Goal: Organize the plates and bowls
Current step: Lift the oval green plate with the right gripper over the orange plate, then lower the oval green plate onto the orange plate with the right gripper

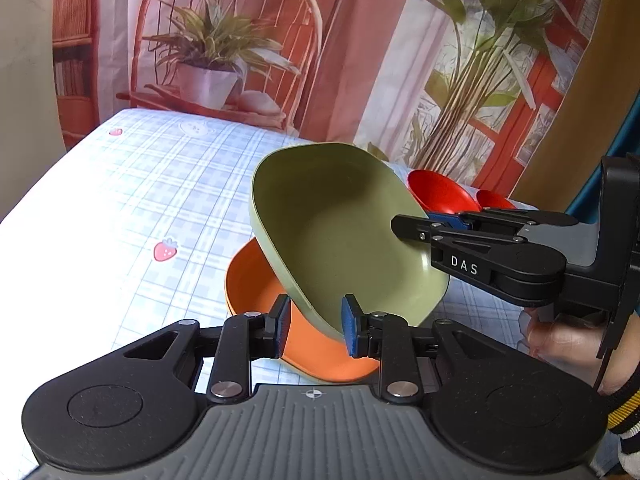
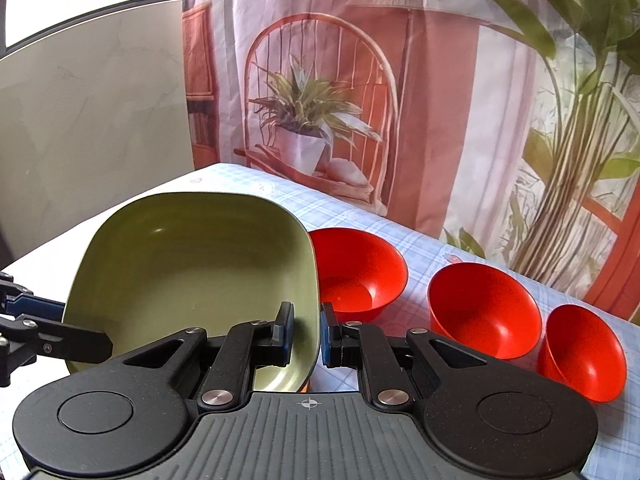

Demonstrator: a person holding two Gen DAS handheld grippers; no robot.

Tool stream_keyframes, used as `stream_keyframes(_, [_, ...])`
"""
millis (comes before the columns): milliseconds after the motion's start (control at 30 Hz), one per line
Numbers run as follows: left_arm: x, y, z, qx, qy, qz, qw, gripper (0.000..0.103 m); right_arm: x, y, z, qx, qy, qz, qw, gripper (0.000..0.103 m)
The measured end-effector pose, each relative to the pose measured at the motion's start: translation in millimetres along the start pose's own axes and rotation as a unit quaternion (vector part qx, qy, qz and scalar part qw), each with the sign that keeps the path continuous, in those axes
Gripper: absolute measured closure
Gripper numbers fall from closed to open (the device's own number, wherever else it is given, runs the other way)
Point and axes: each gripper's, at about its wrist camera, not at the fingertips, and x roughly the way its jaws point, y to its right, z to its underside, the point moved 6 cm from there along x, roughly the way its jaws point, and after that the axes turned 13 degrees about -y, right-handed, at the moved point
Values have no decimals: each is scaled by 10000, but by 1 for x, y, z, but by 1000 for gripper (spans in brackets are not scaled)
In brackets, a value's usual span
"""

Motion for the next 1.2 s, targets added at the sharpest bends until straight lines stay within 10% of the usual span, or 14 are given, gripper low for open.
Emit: stream_keyframes(1200, [27, -10, 20, -309, -547, 298, 9976, 71, 41, -16, 3, -1070, -479, 18, 9931, 94])
